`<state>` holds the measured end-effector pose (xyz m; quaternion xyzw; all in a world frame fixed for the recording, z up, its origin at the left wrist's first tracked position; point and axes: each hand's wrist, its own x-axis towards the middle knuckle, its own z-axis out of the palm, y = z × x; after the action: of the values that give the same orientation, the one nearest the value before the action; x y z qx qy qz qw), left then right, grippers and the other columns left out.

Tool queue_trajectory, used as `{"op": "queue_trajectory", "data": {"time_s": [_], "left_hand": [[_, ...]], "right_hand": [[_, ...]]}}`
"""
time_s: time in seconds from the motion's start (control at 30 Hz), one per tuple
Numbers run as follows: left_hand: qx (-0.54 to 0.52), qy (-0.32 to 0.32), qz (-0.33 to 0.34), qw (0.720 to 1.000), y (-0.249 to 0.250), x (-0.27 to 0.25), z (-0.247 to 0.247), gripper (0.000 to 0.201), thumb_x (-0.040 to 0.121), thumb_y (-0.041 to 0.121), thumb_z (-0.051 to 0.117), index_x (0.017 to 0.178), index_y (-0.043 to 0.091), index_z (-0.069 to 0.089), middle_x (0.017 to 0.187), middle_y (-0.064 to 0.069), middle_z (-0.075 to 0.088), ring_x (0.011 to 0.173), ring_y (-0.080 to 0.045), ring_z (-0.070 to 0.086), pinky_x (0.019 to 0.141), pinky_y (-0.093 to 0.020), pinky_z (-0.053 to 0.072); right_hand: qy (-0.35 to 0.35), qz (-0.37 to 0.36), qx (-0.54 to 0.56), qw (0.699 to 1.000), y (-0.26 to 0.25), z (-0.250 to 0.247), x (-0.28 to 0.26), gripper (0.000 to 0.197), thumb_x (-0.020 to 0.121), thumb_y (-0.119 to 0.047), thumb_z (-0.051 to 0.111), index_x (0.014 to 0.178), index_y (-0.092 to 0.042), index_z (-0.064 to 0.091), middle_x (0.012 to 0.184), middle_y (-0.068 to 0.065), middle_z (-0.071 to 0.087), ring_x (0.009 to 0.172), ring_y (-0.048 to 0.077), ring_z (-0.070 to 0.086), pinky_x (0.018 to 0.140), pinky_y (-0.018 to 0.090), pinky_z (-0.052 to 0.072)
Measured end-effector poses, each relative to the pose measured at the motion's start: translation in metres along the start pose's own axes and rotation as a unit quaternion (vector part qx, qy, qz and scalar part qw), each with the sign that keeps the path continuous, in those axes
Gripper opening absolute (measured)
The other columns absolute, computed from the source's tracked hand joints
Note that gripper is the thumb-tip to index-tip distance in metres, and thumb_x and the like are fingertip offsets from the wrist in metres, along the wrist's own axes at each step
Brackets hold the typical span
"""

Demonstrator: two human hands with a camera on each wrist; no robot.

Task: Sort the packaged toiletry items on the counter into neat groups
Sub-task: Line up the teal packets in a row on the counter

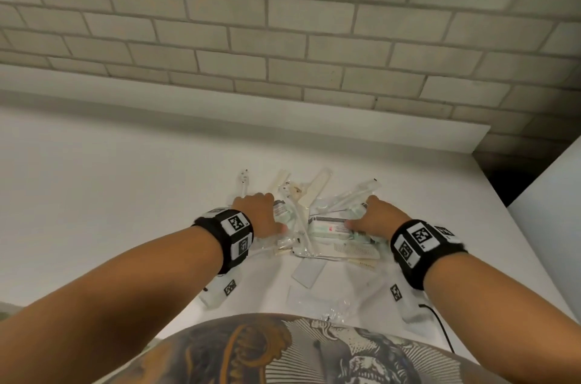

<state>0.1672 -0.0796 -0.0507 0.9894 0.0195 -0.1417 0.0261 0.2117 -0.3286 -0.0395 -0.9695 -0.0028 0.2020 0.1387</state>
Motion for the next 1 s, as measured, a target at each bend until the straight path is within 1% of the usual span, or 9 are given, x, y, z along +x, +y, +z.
{"op": "queue_trajectory", "data": {"time_s": [0.17, 0.27, 0.33, 0.43, 0.57, 0.7, 0.83, 0.93, 1.0], "left_hand": [[-0.052, 0.000, 0.019, 0.998, -0.001, 0.005, 0.000, 0.057, 0.083, 0.050, 0.056, 0.125, 0.013, 0.047, 0.121, -0.005, 0.054, 0.105, -0.022, 0.057, 0.081, -0.030, 0.047], [-0.099, 0.047, 0.014, 0.994, -0.006, 0.001, -0.006, 0.047, 0.082, 0.050, 0.058, 0.114, 0.016, 0.051, 0.108, 0.000, 0.055, 0.090, -0.017, 0.055, 0.074, -0.027, 0.044], [-0.131, 0.076, 0.004, 0.989, -0.013, -0.001, -0.011, 0.039, 0.081, 0.051, 0.061, 0.101, 0.020, 0.052, 0.093, 0.004, 0.054, 0.080, -0.014, 0.054, 0.067, -0.026, 0.040], [-0.153, 0.096, -0.019, 0.983, -0.031, -0.007, -0.018, 0.036, 0.080, 0.053, 0.062, 0.093, 0.022, 0.049, 0.081, 0.007, 0.050, 0.074, -0.014, 0.052, 0.064, -0.027, 0.039], [-0.129, 0.091, -0.070, 0.985, -0.070, -0.014, -0.017, 0.038, 0.079, 0.051, 0.065, 0.096, 0.019, 0.052, 0.091, 0.002, 0.057, 0.080, -0.017, 0.055, 0.067, -0.029, 0.041], [-0.052, 0.033, -0.115, 0.991, -0.116, -0.016, -0.009, 0.051, 0.077, 0.046, 0.065, 0.117, 0.016, 0.053, 0.114, -0.004, 0.059, 0.100, -0.025, 0.059, 0.080, -0.033, 0.049], [-0.035, -0.015, -0.098, 0.994, -0.141, -0.007, -0.003, 0.061, 0.077, 0.046, 0.068, 0.129, 0.021, 0.048, 0.124, -0.006, 0.052, 0.111, -0.028, 0.056, 0.088, -0.035, 0.048], [-0.028, -0.017, -0.056, 0.998, -0.143, -0.001, -0.004, 0.059, 0.075, 0.044, 0.068, 0.127, 0.021, 0.049, 0.120, -0.006, 0.051, 0.108, -0.029, 0.057, 0.085, -0.034, 0.048], [-0.030, -0.017, -0.031, 0.999, -0.149, 0.001, -0.003, 0.059, 0.075, 0.044, 0.068, 0.126, 0.023, 0.049, 0.119, -0.006, 0.050, 0.107, -0.029, 0.056, 0.083, -0.033, 0.047]], "right_hand": [[0.044, -0.016, -0.061, 0.997, -0.004, -0.019, 0.005, 0.044, 0.085, -0.023, 0.059, 0.125, -0.008, 0.051, 0.118, 0.008, 0.060, 0.101, 0.024, 0.059, 0.074, 0.028, 0.045], [0.104, -0.069, -0.032, 0.992, -0.010, -0.026, 0.008, 0.041, 0.083, -0.025, 0.061, 0.120, -0.013, 0.048, 0.111, 0.007, 0.055, 0.091, 0.024, 0.056, 0.068, 0.030, 0.043], [0.089, -0.099, -0.070, 0.989, -0.016, -0.019, 0.010, 0.046, 0.083, -0.026, 0.061, 0.125, -0.014, 0.045, 0.119, 0.008, 0.052, 0.097, 0.026, 0.055, 0.073, 0.033, 0.046], [0.059, -0.072, -0.087, 0.992, -0.017, -0.004, 0.016, 0.056, 0.087, -0.036, 0.060, 0.133, -0.014, 0.040, 0.129, 0.011, 0.047, 0.108, 0.029, 0.054, 0.080, 0.034, 0.047], [-0.003, -0.041, -0.053, 0.998, -0.010, 0.002, 0.023, 0.069, 0.085, -0.037, 0.067, 0.139, -0.013, 0.033, 0.126, 0.013, 0.052, 0.107, 0.028, 0.057, 0.080, 0.034, 0.048], [-0.018, -0.032, -0.074, 0.997, -0.007, -0.008, 0.028, 0.062, 0.081, -0.015, 0.063, 0.136, -0.009, 0.034, 0.099, 0.006, 0.059, 0.085, 0.023, 0.060, 0.061, 0.029, 0.046], [0.060, -0.084, -0.068, 0.992, -0.011, -0.023, 0.021, 0.051, 0.079, -0.023, 0.067, 0.125, -0.017, 0.045, 0.109, 0.004, 0.055, 0.096, 0.023, 0.056, 0.081, 0.037, 0.050], [-0.019, -0.166, -0.070, 0.983, -0.030, -0.012, 0.004, 0.047, 0.076, -0.014, 0.069, 0.116, -0.027, 0.047, 0.115, -0.001, 0.055, 0.101, 0.020, 0.055, 0.083, 0.032, 0.047], [-0.051, -0.157, -0.156, 0.974, -0.043, 0.006, 0.000, 0.058, 0.074, -0.012, 0.068, 0.125, -0.029, 0.045, 0.122, -0.004, 0.055, 0.105, 0.020, 0.055, 0.081, 0.030, 0.046]]}}
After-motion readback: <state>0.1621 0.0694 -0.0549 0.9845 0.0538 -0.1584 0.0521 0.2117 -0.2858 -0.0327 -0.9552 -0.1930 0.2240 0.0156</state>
